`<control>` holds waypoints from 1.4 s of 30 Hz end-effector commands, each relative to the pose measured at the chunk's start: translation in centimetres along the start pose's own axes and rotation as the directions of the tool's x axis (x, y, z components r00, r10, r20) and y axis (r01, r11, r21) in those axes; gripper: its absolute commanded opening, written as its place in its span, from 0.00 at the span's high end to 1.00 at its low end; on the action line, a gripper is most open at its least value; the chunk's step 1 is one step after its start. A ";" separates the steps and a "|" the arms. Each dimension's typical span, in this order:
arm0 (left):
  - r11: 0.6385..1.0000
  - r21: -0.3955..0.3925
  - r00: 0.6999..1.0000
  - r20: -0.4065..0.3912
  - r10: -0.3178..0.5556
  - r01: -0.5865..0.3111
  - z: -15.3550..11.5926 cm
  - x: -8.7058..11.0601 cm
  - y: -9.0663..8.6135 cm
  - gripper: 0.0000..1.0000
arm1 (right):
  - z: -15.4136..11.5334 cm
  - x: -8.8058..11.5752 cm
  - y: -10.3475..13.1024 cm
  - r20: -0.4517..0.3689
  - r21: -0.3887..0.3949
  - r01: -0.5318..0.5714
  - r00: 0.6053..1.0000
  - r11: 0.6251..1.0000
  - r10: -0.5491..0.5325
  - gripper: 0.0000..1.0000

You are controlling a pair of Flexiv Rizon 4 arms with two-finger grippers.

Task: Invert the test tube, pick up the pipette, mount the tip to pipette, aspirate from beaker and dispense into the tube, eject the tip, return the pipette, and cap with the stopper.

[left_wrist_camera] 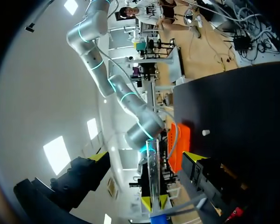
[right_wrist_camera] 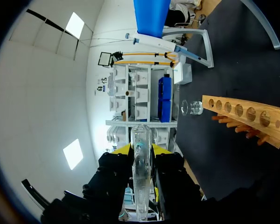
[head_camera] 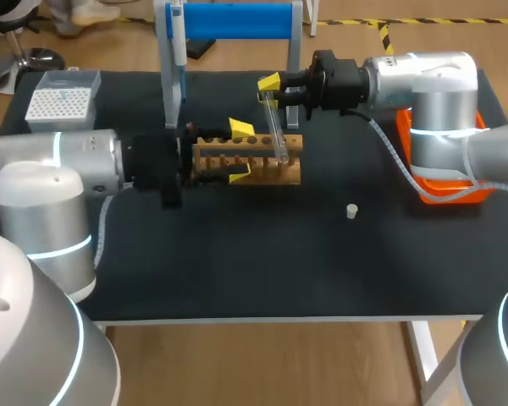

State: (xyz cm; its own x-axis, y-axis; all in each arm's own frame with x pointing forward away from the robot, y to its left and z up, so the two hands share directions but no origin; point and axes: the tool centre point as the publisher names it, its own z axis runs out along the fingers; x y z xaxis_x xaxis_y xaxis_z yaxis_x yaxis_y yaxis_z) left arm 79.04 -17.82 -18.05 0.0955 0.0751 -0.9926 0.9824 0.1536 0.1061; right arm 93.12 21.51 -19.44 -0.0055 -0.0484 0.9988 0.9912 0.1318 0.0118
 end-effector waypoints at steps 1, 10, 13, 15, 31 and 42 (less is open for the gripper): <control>1.000 0.005 1.000 -0.015 0.006 -0.006 2.5 -0.2 0.3 0.00 | -0.1 0.1 0.0 0.003 0.000 0.001 1.000 1.000 -0.001 1.00; 0.999 0.040 1.000 -0.014 -0.002 0.003 4.8 -0.2 -0.3 0.00 | -0.1 0.1 0.0 0.003 0.000 0.001 1.000 1.000 -0.001 1.00; 0.999 0.048 1.000 -0.016 -0.003 0.004 5.4 -0.1 -0.1 0.00 | -0.1 0.1 0.0 0.003 0.000 0.001 1.000 1.000 -0.001 1.00; 0.998 0.058 1.000 -0.016 0.000 0.001 5.8 -0.2 0.0 0.00 | -0.1 0.1 0.0 0.003 0.000 0.001 1.000 1.000 -0.001 1.00; 0.995 0.103 1.000 0.004 0.004 -0.004 6.8 0.5 1.7 0.00 | -0.1 0.1 0.0 0.003 0.000 0.001 1.000 1.000 -0.001 1.00; 0.995 0.097 1.000 -0.016 -0.016 0.018 6.4 0.7 2.9 0.00 | -0.1 0.1 0.0 0.003 0.000 0.001 1.000 1.000 -0.001 1.00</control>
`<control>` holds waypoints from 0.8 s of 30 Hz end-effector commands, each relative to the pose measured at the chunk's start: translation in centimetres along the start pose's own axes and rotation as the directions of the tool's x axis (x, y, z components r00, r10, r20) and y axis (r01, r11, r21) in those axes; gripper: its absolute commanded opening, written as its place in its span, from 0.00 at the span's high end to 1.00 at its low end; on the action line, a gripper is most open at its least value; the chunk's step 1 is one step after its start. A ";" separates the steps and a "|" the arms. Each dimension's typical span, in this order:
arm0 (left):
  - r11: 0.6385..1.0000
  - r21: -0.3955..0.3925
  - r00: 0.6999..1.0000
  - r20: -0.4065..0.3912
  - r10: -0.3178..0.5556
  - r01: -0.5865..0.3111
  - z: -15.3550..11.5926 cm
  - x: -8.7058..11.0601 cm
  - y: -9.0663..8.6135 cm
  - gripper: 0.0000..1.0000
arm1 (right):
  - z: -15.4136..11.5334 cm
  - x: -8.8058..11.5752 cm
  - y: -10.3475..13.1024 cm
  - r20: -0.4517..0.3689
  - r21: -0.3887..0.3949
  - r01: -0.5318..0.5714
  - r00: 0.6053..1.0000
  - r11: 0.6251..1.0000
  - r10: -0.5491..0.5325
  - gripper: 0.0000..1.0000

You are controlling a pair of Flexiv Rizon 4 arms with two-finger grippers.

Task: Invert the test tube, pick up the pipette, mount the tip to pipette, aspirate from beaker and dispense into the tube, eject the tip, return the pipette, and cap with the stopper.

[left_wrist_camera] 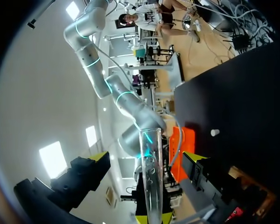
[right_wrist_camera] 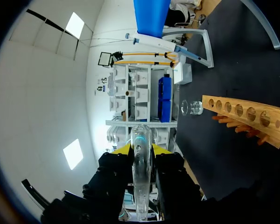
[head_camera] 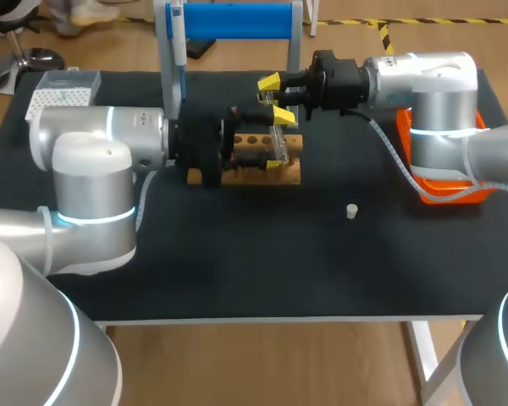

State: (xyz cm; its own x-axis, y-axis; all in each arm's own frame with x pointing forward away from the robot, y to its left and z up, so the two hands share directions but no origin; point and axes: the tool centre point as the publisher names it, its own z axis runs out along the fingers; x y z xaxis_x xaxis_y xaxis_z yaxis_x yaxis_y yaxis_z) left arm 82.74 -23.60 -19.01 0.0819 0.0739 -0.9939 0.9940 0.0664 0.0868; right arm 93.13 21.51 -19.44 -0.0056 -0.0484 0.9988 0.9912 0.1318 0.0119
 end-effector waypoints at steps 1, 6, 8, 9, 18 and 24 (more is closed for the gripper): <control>1.000 0.006 1.000 -0.017 -0.008 0.008 0.0 -0.1 0.4 0.00 | -0.1 0.1 0.0 0.003 0.000 0.001 1.000 1.000 -0.001 1.00; 1.000 0.008 0.999 -0.025 -0.023 0.023 0.1 0.1 0.8 0.00 | -0.1 0.1 0.0 0.003 0.000 0.001 1.000 1.000 -0.001 1.00; 1.000 0.003 0.999 -0.023 -0.026 0.026 0.0 0.1 1.0 0.00 | -0.1 0.1 0.0 0.003 0.000 0.001 1.000 1.000 -0.001 1.00; 1.000 0.003 1.000 -0.021 -0.023 0.024 0.0 0.1 1.0 0.00 | -0.1 0.1 0.0 0.003 0.000 0.001 1.000 1.000 -0.001 1.00; 1.000 -0.013 1.000 -0.003 -0.022 0.022 -0.1 -0.1 1.1 0.09 | -0.1 0.1 0.0 0.003 0.000 0.001 1.000 1.000 -0.001 1.00; 1.000 -0.015 1.000 0.002 -0.026 0.026 0.1 0.1 1.1 0.13 | -0.1 0.1 0.0 0.003 0.000 0.001 1.000 1.000 -0.001 1.00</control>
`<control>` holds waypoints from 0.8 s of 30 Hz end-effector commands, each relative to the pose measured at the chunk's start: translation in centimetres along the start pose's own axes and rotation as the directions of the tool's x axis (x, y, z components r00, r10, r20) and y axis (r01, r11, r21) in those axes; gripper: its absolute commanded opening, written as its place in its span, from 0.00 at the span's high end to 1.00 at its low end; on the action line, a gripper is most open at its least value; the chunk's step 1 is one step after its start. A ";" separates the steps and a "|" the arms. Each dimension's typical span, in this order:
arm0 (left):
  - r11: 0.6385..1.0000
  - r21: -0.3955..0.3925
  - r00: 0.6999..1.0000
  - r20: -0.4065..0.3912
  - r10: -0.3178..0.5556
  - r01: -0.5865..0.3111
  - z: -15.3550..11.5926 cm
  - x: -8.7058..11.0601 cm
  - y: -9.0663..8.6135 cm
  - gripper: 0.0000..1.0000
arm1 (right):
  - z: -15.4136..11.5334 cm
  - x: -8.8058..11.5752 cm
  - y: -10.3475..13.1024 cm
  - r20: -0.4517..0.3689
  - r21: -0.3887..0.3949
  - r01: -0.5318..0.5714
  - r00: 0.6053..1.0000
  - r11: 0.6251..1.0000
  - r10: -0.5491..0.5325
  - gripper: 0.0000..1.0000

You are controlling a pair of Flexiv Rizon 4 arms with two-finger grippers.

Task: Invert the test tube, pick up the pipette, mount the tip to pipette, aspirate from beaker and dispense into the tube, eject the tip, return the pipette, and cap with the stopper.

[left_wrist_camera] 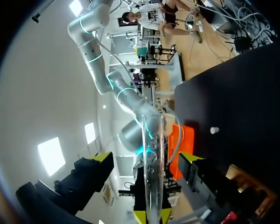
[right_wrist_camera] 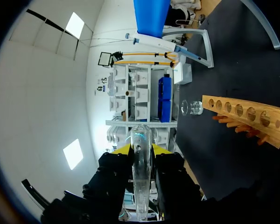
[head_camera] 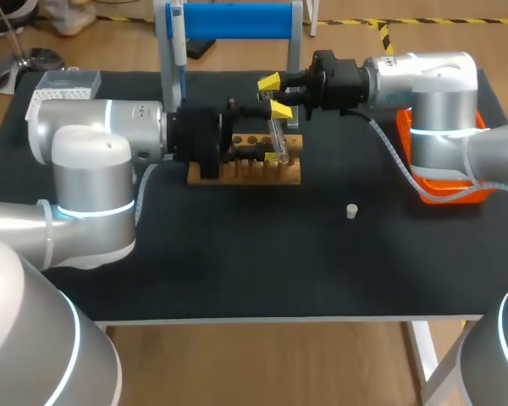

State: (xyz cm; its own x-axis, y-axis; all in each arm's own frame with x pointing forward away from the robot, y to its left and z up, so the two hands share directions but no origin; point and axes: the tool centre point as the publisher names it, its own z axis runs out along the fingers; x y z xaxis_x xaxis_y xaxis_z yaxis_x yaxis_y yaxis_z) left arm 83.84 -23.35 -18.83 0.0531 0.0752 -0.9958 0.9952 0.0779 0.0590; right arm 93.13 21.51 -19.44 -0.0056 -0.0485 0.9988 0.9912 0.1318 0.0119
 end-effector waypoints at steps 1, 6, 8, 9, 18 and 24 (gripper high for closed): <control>1.000 -0.004 1.000 0.005 0.002 -0.002 0.3 0.2 0.0 0.15 | -0.1 0.1 0.0 0.003 0.000 0.001 1.000 1.000 -0.001 1.00; 1.000 0.004 1.000 0.005 0.004 -0.004 0.4 0.1 0.1 0.44 | -0.1 0.1 0.0 0.003 0.000 0.001 1.000 1.000 -0.001 1.00; 1.000 0.003 1.000 0.005 0.004 -0.004 0.5 0.1 0.0 0.48 | -0.1 0.1 0.0 0.003 0.000 0.001 1.000 1.000 -0.001 1.00; 1.000 0.004 1.000 0.005 0.004 -0.004 0.5 0.1 0.0 0.51 | -0.1 0.1 0.0 0.003 0.000 0.001 1.000 1.000 -0.001 1.00; 1.000 0.004 1.000 0.001 0.006 -0.006 0.4 0.1 0.0 0.65 | -0.1 0.1 0.0 0.003 0.000 0.001 1.000 1.000 -0.001 1.00; 1.000 0.002 1.000 0.005 0.005 -0.005 0.3 0.1 -0.2 1.00 | -0.1 0.1 0.0 0.003 0.000 0.001 1.000 1.000 -0.001 1.00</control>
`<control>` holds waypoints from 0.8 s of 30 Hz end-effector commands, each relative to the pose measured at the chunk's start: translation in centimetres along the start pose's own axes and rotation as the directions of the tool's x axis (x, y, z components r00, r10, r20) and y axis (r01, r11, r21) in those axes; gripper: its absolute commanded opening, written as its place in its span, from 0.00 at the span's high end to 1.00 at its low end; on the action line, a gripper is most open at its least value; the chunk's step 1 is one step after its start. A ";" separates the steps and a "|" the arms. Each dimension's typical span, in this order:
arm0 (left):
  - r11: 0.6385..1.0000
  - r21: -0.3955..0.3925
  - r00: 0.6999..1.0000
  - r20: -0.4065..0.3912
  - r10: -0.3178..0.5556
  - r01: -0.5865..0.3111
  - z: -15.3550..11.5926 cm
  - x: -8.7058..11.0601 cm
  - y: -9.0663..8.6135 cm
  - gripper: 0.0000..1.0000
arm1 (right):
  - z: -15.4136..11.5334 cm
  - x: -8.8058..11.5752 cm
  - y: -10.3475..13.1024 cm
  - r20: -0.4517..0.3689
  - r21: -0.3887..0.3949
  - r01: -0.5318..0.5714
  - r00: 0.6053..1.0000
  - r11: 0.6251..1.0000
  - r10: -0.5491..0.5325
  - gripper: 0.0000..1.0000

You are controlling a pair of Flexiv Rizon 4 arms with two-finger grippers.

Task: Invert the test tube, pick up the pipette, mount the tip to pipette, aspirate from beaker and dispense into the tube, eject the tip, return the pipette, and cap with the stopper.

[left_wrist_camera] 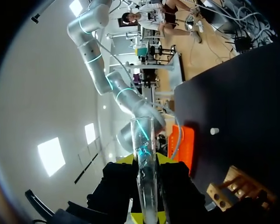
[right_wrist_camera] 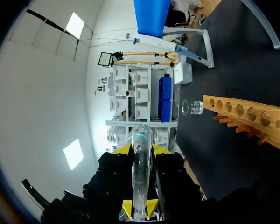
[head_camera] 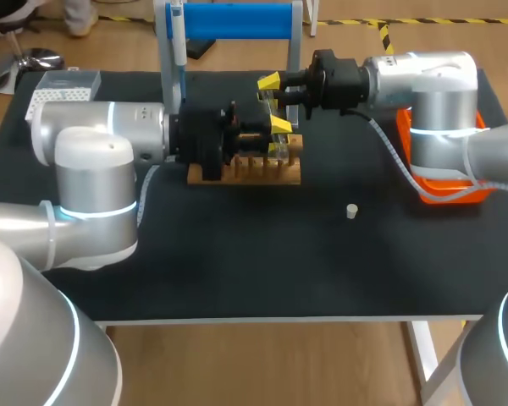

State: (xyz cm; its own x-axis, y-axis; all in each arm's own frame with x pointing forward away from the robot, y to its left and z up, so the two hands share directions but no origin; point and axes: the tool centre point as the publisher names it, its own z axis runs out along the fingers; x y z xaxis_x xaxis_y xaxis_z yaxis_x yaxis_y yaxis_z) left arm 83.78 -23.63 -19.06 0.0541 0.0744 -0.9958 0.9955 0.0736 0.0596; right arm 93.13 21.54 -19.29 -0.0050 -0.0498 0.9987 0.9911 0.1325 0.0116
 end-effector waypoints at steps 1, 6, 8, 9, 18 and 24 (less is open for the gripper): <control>1.000 -0.003 1.000 0.004 0.004 -0.004 0.0 -0.1 -0.2 1.00 | -0.1 -0.1 0.0 0.004 -0.001 0.001 1.000 1.000 -0.001 1.00; 1.000 0.003 1.000 0.003 -0.014 0.014 0.0 -0.1 -0.2 1.00 | -0.1 -0.1 0.0 0.004 -0.001 0.001 1.000 1.000 -0.001 0.00; 1.000 0.003 1.000 0.003 -0.014 0.014 0.0 -0.1 -0.2 1.00 | -0.1 -0.1 0.0 0.004 -0.001 0.001 1.000 1.000 -0.001 0.00; 1.000 0.003 1.000 0.003 -0.014 0.014 0.0 -0.1 -0.2 1.00 | -0.1 -0.1 0.0 0.004 -0.001 0.001 1.000 1.000 -0.001 0.00; 1.000 0.003 1.000 0.003 -0.014 0.014 0.0 -0.1 -0.2 1.00 | -0.1 -0.1 0.0 0.004 -0.001 0.001 1.000 1.000 -0.001 0.00; 1.000 0.003 1.000 0.003 -0.014 0.014 0.0 -0.1 -0.2 1.00 | -1.6 0.5 -1.2 0.038 -0.005 0.033 0.999 0.999 -0.033 0.00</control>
State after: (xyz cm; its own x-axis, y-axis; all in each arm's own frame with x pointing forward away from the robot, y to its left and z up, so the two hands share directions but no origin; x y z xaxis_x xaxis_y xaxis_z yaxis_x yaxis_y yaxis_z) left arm 83.60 -23.64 -19.06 0.0395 0.0692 -0.9968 0.9965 0.0715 0.0444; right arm 93.01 21.28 -19.57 -0.0313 -0.0388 0.9988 0.9903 0.1345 0.0362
